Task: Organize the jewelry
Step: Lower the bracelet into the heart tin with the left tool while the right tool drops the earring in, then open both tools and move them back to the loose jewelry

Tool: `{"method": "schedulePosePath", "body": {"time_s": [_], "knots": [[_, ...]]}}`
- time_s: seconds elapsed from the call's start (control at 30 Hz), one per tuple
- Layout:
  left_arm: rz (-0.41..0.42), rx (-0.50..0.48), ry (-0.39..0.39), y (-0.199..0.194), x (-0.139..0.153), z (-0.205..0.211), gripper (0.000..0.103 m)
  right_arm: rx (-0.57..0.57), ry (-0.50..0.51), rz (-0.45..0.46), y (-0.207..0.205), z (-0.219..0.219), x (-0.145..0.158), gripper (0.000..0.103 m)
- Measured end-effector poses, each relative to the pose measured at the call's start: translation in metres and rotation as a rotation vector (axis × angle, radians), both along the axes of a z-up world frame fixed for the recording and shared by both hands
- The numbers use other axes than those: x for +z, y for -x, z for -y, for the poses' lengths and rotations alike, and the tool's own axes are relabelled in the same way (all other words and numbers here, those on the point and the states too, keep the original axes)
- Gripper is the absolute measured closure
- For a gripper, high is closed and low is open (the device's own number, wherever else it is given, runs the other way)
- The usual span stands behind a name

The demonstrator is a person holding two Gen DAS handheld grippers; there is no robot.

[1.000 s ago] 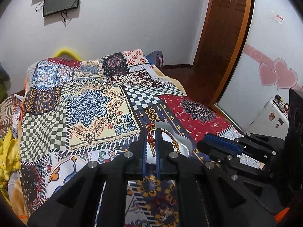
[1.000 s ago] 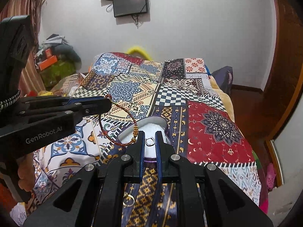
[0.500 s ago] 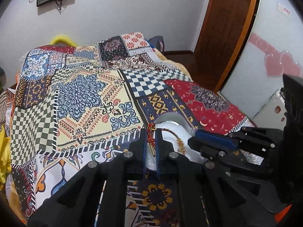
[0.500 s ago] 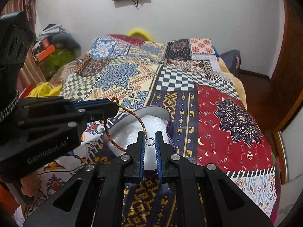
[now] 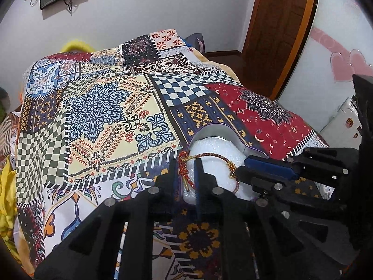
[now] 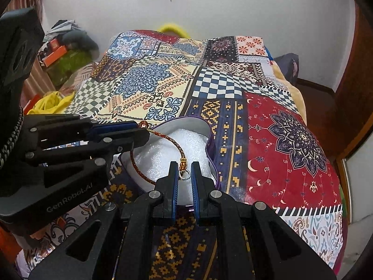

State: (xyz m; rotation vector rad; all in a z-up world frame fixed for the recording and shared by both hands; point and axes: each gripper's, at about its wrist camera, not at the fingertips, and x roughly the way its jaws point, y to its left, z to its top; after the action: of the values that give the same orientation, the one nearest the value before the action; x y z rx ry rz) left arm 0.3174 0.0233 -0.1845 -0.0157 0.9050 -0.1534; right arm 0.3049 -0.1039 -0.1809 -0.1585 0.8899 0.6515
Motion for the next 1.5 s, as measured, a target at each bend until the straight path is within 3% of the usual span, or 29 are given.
{"method": "schedulePosePath", "body": {"time_s": [0.17, 0.37, 0.6, 0.83, 1.1, 1.5], "knots": [[0.012, -0.004, -0.006, 0.007, 0.008, 0.001, 0.076, -0.008, 0.000, 0.001, 0.003, 0.004, 0.005, 0.092], [0.039, 0.006, 0.005, 0.021, 0.026, -0.003, 0.072, -0.032, -0.016, 0.036, 0.012, 0.014, 0.021, 0.088], [0.077, 0.020, 0.019, 0.048, 0.050, -0.008, 0.060, -0.068, -0.035, 0.103, 0.032, 0.028, 0.048, 0.068], [0.088, 0.020, 0.024, 0.081, 0.062, -0.009, 0.054, -0.076, -0.040, 0.151, 0.060, 0.035, 0.061, 0.060], [0.054, 0.009, 0.017, 0.115, 0.055, -0.007, 0.054, -0.058, -0.031, 0.143, 0.088, 0.038, 0.052, 0.060], [-0.026, -0.002, 0.025, 0.150, 0.021, -0.003, 0.054, -0.004, 0.012, 0.034, 0.116, 0.027, 0.004, 0.060]]}}
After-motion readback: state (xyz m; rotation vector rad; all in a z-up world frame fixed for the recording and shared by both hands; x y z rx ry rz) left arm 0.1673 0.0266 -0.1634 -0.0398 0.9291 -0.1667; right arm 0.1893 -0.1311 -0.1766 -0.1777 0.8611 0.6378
